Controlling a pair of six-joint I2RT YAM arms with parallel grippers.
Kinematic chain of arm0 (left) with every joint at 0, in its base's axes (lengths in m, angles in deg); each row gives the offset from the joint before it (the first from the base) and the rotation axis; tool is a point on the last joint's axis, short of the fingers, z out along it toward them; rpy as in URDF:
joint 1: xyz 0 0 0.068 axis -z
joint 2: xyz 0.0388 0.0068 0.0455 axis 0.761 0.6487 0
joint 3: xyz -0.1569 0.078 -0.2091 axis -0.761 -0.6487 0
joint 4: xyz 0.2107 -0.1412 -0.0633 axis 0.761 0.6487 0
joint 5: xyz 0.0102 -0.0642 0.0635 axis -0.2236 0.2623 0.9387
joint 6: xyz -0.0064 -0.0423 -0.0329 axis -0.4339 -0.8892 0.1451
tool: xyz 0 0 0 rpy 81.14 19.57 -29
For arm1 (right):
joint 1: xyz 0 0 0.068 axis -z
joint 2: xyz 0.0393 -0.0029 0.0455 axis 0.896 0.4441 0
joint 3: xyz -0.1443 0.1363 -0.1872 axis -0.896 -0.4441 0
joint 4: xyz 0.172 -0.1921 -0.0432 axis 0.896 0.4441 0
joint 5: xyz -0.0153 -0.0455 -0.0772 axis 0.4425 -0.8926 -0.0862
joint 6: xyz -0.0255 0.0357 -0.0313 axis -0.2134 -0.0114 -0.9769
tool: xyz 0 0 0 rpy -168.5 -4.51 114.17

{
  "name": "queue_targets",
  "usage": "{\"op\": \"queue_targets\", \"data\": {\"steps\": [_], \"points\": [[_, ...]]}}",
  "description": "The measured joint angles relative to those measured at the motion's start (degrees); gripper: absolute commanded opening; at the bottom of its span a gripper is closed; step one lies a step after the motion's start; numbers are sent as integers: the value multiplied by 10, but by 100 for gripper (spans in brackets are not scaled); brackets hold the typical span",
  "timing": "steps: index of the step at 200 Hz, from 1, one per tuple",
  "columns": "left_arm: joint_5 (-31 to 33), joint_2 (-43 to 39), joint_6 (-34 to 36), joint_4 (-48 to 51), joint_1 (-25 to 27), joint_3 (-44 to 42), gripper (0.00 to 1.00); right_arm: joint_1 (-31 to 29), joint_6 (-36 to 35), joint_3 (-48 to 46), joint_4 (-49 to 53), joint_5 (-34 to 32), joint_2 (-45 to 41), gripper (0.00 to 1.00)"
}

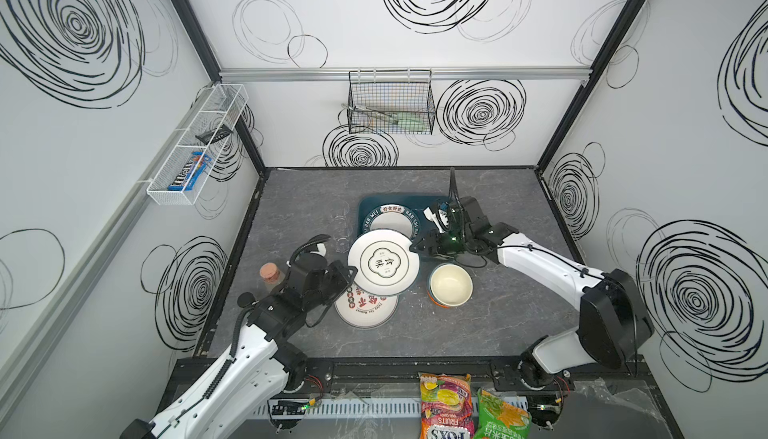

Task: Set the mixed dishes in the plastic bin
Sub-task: 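Lift the cloud-emblem plate off the red-print plate with the right gripper, then carry the cloud-emblem plate over the teal bin with the right gripper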

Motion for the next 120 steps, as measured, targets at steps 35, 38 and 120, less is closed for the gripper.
{"op": "queue_targets", "data": {"steps": [35,38,120], "points": [[-3,21,-6,-37,8,1,0,9,4,-4,-7,7,0,31],[-3,23,-6,-39,9,1,0,9,3,-5,-7,7,0,29],[-7,45,-11,-72,11,2,35,37,10,-7,-14,33,-14,0]]}}
